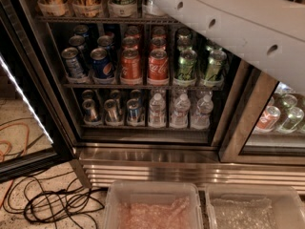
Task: Pick 7up can from top shelf of fridge
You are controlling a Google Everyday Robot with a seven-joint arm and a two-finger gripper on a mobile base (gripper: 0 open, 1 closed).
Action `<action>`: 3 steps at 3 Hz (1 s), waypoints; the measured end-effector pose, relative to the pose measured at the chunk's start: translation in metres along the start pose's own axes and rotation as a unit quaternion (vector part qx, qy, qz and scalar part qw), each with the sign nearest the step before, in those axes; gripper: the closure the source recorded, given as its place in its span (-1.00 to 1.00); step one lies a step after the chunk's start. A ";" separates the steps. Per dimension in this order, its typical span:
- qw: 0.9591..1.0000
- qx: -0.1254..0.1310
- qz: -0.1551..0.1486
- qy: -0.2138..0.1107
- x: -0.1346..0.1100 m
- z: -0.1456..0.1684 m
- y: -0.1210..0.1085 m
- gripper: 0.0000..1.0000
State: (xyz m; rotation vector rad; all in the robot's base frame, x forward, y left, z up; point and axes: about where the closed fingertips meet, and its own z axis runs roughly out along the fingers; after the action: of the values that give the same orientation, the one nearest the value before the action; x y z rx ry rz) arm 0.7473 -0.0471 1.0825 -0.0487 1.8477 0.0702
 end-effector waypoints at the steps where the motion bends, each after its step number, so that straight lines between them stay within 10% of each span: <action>1: 0.999 -0.007 0.020 0.025 -0.008 -0.016 -0.007 1.00; 3: 0.999 -0.017 0.021 0.039 -0.011 -0.026 -0.006 1.00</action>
Offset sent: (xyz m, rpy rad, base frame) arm -0.0520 -0.0160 0.0353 0.1014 0.1852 0.0473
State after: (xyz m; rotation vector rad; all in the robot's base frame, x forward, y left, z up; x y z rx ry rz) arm 0.7257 -0.0554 1.0999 -0.0367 1.9267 0.1298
